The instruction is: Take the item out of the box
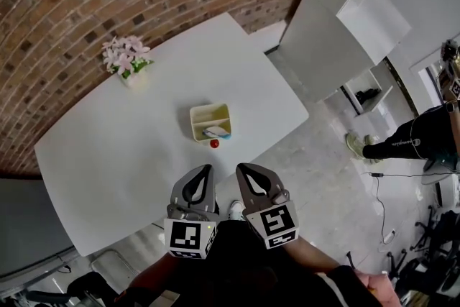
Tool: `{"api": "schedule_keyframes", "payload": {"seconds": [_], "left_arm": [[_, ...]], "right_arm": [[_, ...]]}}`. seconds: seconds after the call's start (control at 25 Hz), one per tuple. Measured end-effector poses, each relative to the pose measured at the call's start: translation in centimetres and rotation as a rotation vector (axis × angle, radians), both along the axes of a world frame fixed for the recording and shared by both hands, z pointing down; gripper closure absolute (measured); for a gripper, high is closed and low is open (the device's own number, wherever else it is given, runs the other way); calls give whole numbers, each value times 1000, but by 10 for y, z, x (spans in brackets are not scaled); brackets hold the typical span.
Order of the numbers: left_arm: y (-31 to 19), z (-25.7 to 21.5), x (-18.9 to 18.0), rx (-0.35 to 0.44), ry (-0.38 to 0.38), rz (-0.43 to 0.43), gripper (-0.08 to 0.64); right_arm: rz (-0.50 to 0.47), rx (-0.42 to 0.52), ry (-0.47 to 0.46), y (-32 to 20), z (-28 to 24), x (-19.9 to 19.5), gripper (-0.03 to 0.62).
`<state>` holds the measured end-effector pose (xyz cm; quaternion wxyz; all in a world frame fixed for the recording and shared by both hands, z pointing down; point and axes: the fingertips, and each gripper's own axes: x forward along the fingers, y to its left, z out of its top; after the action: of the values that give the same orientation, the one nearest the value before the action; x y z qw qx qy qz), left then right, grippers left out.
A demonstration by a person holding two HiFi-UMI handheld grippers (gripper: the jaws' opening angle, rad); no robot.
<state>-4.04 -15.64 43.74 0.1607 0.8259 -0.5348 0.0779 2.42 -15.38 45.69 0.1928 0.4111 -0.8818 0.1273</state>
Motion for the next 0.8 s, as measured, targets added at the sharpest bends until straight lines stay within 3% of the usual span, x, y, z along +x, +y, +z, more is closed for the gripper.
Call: {"api": "schedule_keyframes", "payload": {"seconds": [0.8], "left_arm": [[-76,37,-61,-46,9,39,555]], "right_arm": [[9,-78,199,-69,44,-48,557]]}}
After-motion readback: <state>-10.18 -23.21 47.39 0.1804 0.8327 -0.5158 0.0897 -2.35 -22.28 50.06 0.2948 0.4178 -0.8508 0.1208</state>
